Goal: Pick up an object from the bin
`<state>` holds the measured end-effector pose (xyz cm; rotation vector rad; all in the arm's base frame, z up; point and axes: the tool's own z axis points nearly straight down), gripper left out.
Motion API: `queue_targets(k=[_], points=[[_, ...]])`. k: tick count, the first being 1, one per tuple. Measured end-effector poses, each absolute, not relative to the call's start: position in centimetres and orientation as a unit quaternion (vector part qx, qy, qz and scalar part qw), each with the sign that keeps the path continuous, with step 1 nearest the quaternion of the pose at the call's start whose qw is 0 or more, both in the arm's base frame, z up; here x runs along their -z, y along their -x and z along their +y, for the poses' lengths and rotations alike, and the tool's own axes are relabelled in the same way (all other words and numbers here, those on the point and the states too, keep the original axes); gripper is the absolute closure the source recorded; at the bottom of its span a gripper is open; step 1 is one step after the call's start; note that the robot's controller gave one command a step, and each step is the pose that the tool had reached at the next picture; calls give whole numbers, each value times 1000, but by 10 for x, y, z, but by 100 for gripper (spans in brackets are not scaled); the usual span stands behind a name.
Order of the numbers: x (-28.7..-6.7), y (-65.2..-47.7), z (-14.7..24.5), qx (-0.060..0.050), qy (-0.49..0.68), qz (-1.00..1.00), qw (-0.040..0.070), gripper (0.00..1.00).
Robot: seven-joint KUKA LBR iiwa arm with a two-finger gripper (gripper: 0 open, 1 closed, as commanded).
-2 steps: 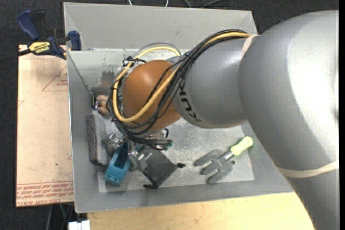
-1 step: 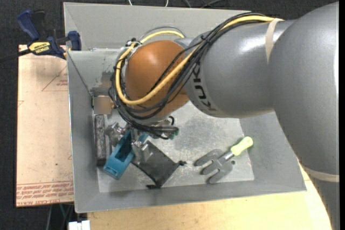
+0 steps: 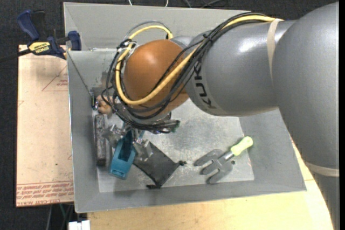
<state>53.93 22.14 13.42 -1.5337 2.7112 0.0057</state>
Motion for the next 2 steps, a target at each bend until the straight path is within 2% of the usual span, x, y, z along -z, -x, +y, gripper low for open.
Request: queue_targets(k=[1, 2], points=[[-166, -539, 222, -4, 552, 834, 4, 100], [-208, -535, 223, -4, 459, 888, 6, 100]])
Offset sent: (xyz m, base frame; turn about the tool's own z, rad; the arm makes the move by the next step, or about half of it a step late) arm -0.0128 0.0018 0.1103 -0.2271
